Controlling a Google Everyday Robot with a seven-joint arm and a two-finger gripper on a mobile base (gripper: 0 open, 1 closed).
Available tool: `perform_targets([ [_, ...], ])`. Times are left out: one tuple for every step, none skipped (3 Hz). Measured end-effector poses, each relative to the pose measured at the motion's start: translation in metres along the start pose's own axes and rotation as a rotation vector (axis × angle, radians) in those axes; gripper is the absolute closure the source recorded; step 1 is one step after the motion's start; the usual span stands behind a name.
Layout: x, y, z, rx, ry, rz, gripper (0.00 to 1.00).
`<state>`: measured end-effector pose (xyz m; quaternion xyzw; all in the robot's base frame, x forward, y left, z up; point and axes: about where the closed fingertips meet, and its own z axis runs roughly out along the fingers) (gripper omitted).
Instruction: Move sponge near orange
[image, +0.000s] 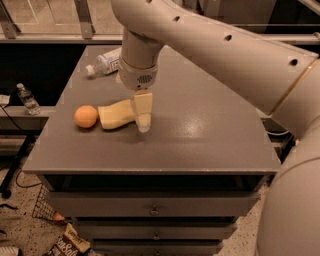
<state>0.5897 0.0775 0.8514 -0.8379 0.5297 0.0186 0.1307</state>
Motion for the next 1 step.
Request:
perform_targets([
  [0.0403,0.0041,-0.0436,0.057,0.101,0.074,0.00],
])
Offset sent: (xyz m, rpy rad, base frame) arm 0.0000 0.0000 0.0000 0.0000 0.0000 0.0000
